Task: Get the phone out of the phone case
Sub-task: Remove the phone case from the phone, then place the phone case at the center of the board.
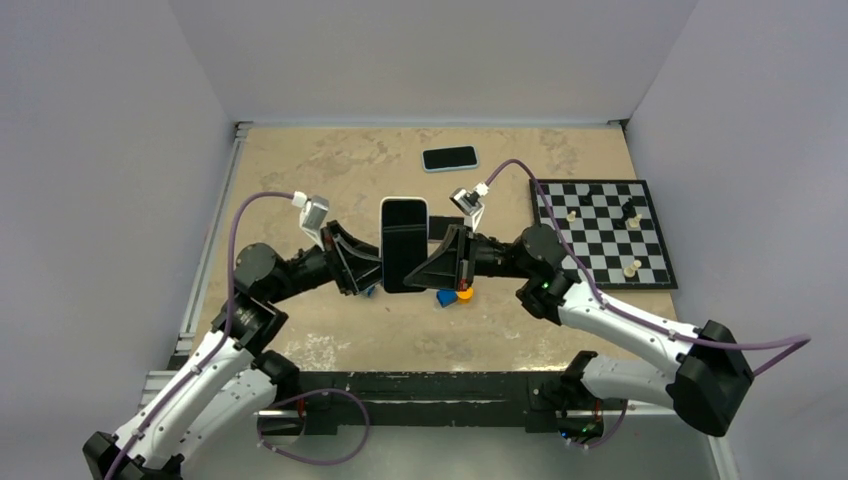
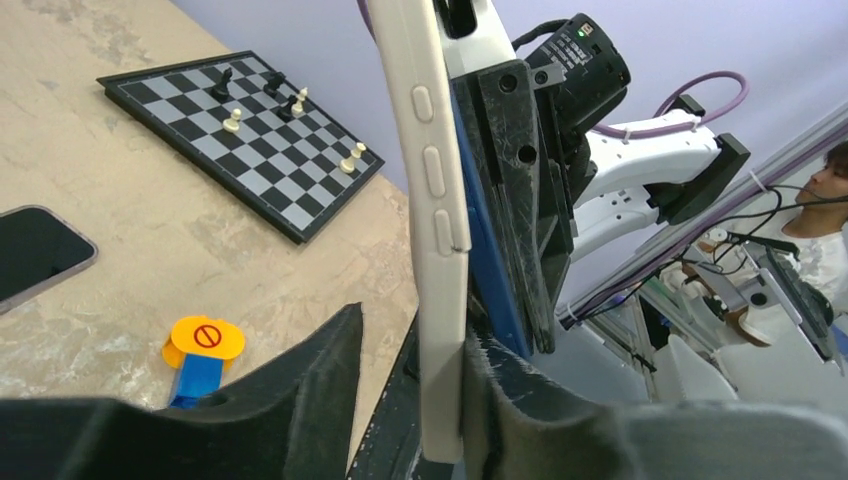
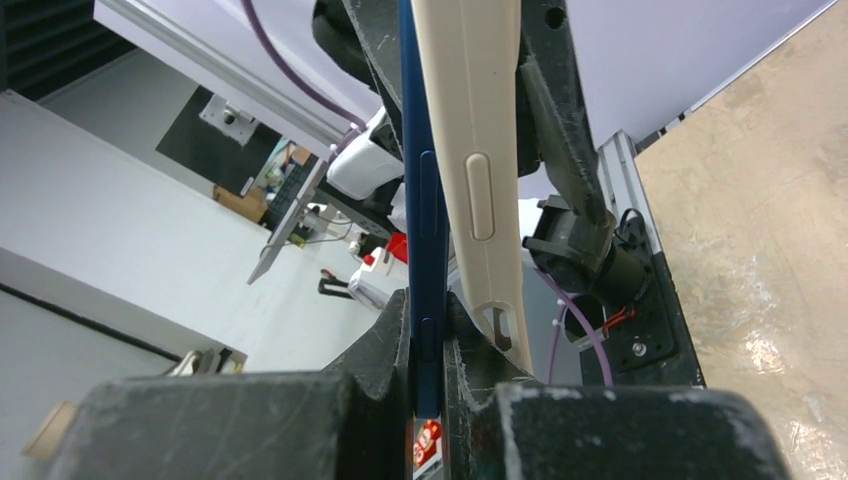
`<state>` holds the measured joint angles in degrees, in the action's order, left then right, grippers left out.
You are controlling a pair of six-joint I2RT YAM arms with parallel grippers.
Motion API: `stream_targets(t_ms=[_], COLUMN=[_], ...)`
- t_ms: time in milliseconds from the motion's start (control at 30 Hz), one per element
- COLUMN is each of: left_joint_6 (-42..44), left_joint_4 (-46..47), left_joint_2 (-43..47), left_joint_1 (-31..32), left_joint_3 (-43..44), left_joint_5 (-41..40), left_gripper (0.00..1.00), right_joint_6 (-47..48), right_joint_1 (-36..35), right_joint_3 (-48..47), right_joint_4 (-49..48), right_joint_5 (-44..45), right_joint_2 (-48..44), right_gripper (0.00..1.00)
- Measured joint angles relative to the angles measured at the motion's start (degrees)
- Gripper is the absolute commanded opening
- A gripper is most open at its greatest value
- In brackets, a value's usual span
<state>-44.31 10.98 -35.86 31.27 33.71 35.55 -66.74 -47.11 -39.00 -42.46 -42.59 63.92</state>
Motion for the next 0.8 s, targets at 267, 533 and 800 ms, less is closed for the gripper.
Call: stream_targets(t_ms=[267, 533, 800], left_joint_6=[0.85, -10.08, -24.83], left_joint_4=[-16.59, -35.89, -44.65], left_joint_2=[-3.76, -0.46, -1.99], left_joint_1=[0.66, -0.13, -4.13], left_joint_3=[8.94, 10.71, 10.58], left_joint_5=[-8.50, -44.46, -71.60], left_gripper=[0.00, 0.00, 0.00], right_joint_6=[6.69, 14.38, 17.05], right_joint_1=[-0.90, -1.57, -1.51], right_joint_3=[-2.64, -3.17, -3.06], right_joint_4=[11.85, 35.36, 39.06], right_joint_5=[6.84, 26.95, 34.45], right_joint_2=[-1.01, -15.23, -21.51], right_gripper=[0.00, 0.00, 0.00])
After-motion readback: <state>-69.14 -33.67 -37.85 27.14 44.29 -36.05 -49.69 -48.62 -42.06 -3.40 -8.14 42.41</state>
